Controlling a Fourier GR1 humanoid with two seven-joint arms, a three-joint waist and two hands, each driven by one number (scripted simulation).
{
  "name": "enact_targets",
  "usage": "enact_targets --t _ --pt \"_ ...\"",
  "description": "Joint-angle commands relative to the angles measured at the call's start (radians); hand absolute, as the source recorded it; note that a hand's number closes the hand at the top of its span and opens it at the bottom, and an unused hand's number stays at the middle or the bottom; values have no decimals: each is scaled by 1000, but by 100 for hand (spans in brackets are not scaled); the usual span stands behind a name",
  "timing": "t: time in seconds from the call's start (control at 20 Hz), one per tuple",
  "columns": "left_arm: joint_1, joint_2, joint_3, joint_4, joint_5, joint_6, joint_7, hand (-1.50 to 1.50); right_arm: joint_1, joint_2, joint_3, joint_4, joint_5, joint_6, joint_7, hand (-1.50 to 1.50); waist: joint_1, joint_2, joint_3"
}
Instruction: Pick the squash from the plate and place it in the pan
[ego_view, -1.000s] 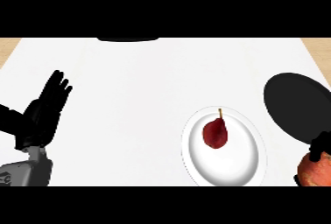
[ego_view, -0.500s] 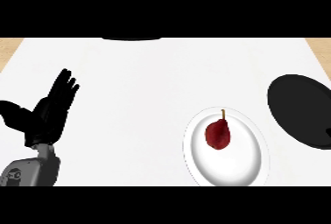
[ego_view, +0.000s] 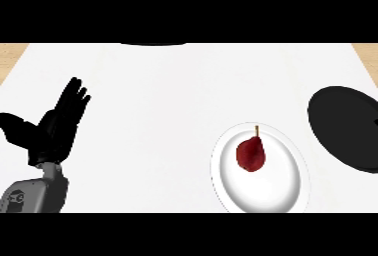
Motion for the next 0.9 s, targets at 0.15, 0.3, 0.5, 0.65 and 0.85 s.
enact_targets --t 0.15,0.3,0.5,0.65,0.85 --pt "16 -51 -42 -13 -42 42 -5 0 -151 -12 66 420 58 -143 -223 150 2 0 0" --pt "10 -8 -8 -39 -7 5 29 0 -215 30 92 575 117 -269 -237 150 4 0 0" --pt "-10 -30 -24 -31 -25 30 35 0 -235 3 54 688 120 -205 -112 150 5 3 0" --pt "-59 -11 9 42 -12 15 8 0 -254 5 63 823 145 -225 -126 -150 6 8 1" --pt "-6 1 -2 -40 13 -22 40 0 -294 -29 55 987 144 -238 -252 -150 15 6 2"
